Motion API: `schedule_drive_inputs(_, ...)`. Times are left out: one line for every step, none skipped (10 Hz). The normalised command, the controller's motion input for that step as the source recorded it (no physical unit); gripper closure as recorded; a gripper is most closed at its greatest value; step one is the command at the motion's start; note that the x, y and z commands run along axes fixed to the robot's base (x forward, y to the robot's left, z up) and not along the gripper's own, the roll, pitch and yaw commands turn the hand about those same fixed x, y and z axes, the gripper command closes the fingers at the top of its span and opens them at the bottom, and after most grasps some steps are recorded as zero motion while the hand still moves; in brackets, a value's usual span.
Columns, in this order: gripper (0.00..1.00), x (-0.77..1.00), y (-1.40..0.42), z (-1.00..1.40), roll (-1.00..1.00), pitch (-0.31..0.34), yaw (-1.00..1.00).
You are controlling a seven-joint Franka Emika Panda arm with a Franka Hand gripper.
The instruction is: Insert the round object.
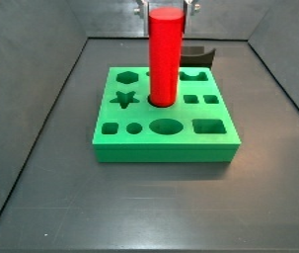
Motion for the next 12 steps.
schedule_drive_inputs(1.00,0.00,-0.05,-0.23,-0.12,-0.064,-0.04)
schedule_drive_inputs(1.00,0.00,-0.07,-0.18,-0.19,-0.069,-0.01)
schedule_drive_inputs(1.00,-0.11,-0.03,-0.10,-0.19,-0.106,0.00)
schedule_drive_inputs(1.00,-0.08,-0.05,-0.07,-0.17,-0.097,0.01)
schedule_drive_inputs(1.00,-0.01,-0.07,-0.08,-0.14,-0.063,0.00)
schedule_drive_inputs(1.00,-0.07,-0.08,-0.04,-0.12,-0.061,0.03)
schedule_drive_inputs(1.00,-0.09,-0.07,-0.08,-0.09,-0.059,0.05)
schedule_drive_inputs(1.00,-0.04,-0.03,-0.19,-0.05,-0.060,0.04)
schedule_drive_inputs(1.00,0.00,0.00,-0.25,-0.05,-0.057,0.03)
schedule_drive_inputs(1.00,0.00,0.00,-0.29,-0.05,-0.061,0.02)
schedule_drive_inputs(1.00,0.00,0.00,-0.30,-0.05,-0.057,0.02)
schedule_drive_inputs(1.00,0.00,0.00,-0.29,-0.05,-0.049,0.01)
